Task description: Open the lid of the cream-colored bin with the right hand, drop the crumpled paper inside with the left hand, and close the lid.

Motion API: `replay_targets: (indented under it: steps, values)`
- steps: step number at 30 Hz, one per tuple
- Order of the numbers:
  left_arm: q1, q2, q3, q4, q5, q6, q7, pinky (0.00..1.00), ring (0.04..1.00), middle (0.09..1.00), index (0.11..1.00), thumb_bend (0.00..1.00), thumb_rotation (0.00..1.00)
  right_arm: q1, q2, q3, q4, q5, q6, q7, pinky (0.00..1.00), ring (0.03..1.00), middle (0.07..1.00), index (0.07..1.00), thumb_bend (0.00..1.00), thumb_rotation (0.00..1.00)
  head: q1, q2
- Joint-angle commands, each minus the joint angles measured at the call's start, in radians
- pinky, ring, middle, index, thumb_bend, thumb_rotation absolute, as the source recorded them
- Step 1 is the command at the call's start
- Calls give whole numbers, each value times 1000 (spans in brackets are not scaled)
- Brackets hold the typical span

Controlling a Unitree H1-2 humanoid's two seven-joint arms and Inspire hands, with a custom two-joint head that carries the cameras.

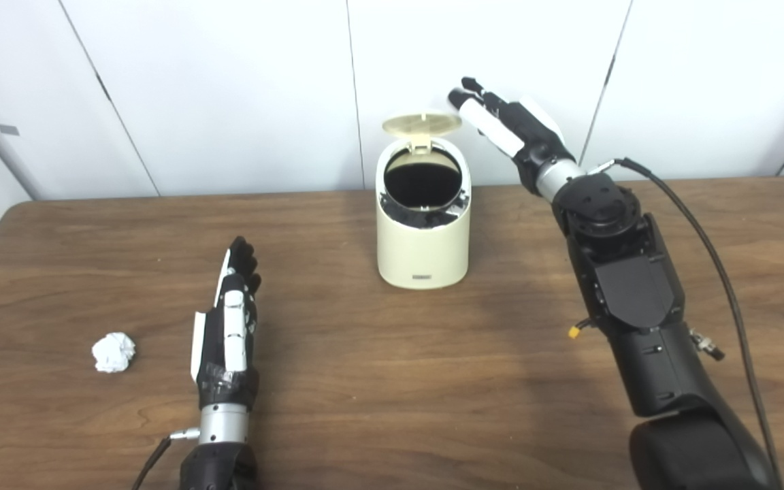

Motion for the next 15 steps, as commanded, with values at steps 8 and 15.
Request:
replay_targets:
  steps: [8, 15]
  values:
    - [35, -11, -5, 47, -24, -14, -13, 1000, 1000, 988, 1000, 379, 946, 10, -34, -46, -75, 83, 1, -1, 1000, 1000, 988, 989, 565, 999, -6, 0]
    - [31, 2, 0, 56, -31, -19, -17, 1000, 1000, 990, 1000, 386, 950, 96, -36, -105, -164, 173, 2, -38, 1000, 982, 967, 943, 577, 1000, -27, 2]
